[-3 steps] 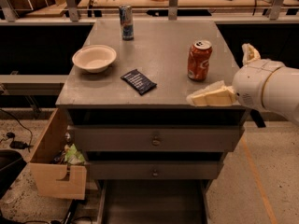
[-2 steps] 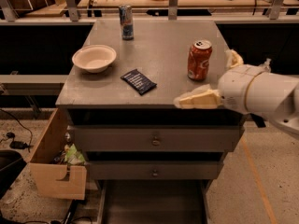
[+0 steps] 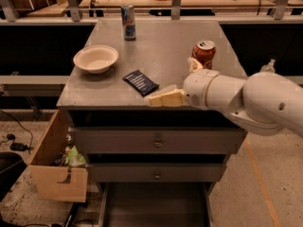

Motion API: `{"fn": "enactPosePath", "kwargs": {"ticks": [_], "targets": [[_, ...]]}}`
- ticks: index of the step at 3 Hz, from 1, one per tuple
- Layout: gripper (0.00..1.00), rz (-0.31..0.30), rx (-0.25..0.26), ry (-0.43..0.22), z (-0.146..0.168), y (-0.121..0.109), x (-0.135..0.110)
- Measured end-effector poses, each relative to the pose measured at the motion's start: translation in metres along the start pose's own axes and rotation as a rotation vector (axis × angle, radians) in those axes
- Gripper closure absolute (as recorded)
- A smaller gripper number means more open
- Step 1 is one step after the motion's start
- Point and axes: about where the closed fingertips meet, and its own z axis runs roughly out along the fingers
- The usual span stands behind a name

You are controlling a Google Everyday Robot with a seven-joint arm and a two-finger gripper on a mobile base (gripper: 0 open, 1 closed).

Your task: Place rxbar blueberry into bottom drawer

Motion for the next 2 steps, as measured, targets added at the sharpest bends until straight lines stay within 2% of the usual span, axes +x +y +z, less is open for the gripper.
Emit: {"fn": "enactPosePath", "kwargs": {"ticks": [2], "targets": [[0.00, 0.026, -0.112, -0.052, 0.070, 0.010, 0.000]]}}
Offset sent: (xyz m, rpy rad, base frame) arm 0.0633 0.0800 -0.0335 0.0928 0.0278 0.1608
